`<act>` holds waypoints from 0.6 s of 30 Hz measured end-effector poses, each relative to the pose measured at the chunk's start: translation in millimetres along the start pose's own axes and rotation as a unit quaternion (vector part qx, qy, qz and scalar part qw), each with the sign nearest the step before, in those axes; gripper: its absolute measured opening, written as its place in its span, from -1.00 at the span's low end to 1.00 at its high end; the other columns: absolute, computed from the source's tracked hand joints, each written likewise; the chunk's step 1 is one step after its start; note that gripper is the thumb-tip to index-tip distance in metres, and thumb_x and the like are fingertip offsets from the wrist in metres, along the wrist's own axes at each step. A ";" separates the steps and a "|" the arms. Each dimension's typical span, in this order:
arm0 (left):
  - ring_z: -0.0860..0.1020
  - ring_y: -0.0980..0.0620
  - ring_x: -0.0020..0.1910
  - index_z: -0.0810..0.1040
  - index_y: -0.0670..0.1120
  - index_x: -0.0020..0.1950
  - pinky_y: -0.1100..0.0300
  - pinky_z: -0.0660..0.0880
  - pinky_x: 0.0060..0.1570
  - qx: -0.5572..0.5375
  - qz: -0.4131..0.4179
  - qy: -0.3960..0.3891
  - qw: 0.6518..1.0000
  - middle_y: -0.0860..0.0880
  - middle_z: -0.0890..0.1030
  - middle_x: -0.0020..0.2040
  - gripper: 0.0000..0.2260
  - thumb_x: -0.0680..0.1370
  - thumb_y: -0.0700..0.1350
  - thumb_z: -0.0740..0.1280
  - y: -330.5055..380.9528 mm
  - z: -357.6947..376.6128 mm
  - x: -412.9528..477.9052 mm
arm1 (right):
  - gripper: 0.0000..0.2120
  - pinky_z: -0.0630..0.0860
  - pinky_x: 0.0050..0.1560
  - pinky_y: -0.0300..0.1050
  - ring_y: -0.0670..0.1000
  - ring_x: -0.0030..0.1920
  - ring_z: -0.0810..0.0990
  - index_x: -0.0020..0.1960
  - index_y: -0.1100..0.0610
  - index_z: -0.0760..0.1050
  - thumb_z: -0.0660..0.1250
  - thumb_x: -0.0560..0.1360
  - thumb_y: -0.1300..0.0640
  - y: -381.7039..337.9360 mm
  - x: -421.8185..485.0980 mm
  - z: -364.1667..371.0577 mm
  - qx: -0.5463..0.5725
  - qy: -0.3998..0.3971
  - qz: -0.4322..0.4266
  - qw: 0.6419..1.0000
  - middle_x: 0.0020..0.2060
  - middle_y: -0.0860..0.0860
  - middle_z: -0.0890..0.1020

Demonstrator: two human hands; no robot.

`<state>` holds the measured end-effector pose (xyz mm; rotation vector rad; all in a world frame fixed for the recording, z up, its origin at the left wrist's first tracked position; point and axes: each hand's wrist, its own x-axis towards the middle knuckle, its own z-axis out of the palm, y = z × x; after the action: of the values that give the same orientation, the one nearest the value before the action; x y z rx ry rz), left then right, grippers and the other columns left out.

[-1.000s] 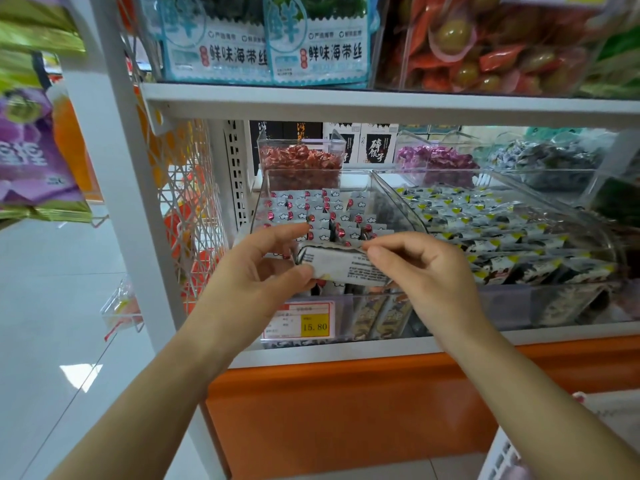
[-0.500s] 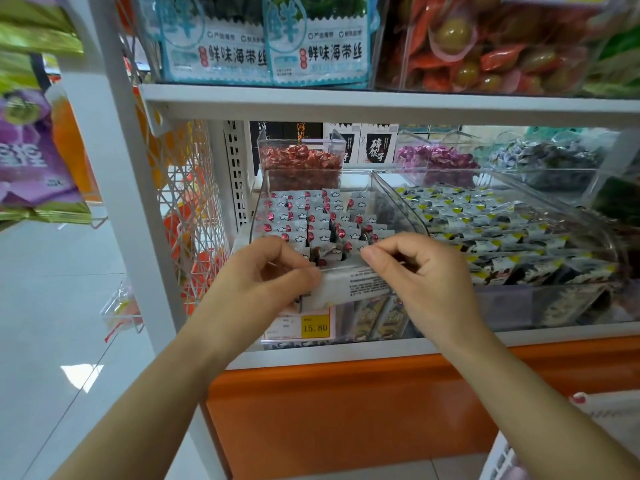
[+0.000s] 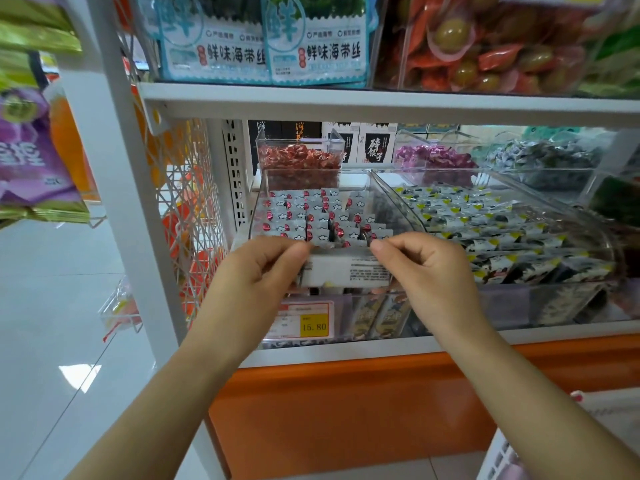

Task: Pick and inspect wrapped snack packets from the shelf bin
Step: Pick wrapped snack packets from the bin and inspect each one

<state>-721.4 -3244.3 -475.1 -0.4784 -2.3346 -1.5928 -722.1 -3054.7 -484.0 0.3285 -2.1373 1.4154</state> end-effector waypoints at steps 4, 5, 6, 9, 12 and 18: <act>0.52 0.36 0.02 0.35 0.11 0.39 0.44 0.48 -0.03 0.070 0.026 -0.050 0.996 0.18 0.55 0.09 -0.54 0.49 0.03 0.31 -3.8 11.3 -3.4 | -0.78 0.61 -0.37 -0.07 -0.08 -0.38 0.63 -0.28 0.15 0.60 0.33 0.51 0.13 4.7 0.1 1.4 0.021 0.038 0.023 0.999 -0.39 0.00 0.64; 0.54 0.30 0.02 0.34 0.08 0.41 0.35 0.51 0.01 0.080 0.033 -0.036 0.996 0.16 0.56 0.09 -0.54 0.51 0.01 0.31 -5.2 11.2 -2.1 | -0.86 0.62 -0.34 -0.13 -0.09 -0.33 0.65 -0.22 0.05 0.63 0.34 0.49 0.11 4.3 0.0 1.5 0.072 0.018 0.034 0.997 -0.33 -0.06 0.67; 0.56 0.25 0.01 0.35 0.05 0.41 0.25 0.54 0.04 0.078 0.035 -0.018 0.996 0.13 0.58 0.08 -0.55 0.52 0.00 0.29 -6.2 9.9 -0.4 | -0.92 0.64 -0.26 -0.13 -0.06 -0.26 0.67 -0.13 -0.02 0.65 0.37 0.45 0.06 3.0 -0.1 1.6 0.134 -0.018 0.056 0.989 -0.25 -0.07 0.69; 0.61 0.17 -0.05 0.36 0.01 0.41 0.23 0.58 -0.04 0.039 0.026 0.023 0.999 0.09 0.62 0.06 -0.51 0.49 0.09 0.25 -7.4 6.4 5.1 | -0.66 0.62 -0.08 -0.15 0.01 -0.18 0.69 0.09 -0.17 0.58 0.42 0.32 -0.02 6.0 -0.1 1.4 0.186 -0.102 0.088 0.973 -0.13 -0.10 0.67; 0.56 0.08 -0.01 0.28 0.05 0.45 0.25 0.53 -0.02 0.122 0.053 0.045 0.990 0.05 0.58 0.10 -0.40 0.45 0.23 0.15 -5.7 3.9 11.1 | -0.68 0.62 -0.17 -0.17 0.00 -0.24 0.68 0.13 -0.07 0.55 0.41 0.39 0.11 2.3 10.0 5.1 0.175 -0.057 0.095 0.978 -0.21 -0.11 0.66; -0.12 0.05 0.51 0.03 -0.02 0.53 0.12 -0.20 0.34 0.417 0.089 0.025 0.904 -0.01 0.01 0.56 -0.34 0.50 0.26 -0.03 -23.9 -11.0 34.3 | -0.81 0.61 -0.19 -0.12 0.05 -0.13 0.61 0.00 0.20 0.44 0.40 0.45 0.22 6.3 79.3 23.0 0.030 0.045 0.069 0.996 0.01 0.18 0.59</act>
<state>-762.1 -3258.7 -477.5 -0.4056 -2.5452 -0.4159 -797.2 -3065.4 -450.8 0.1399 -2.0823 1.5428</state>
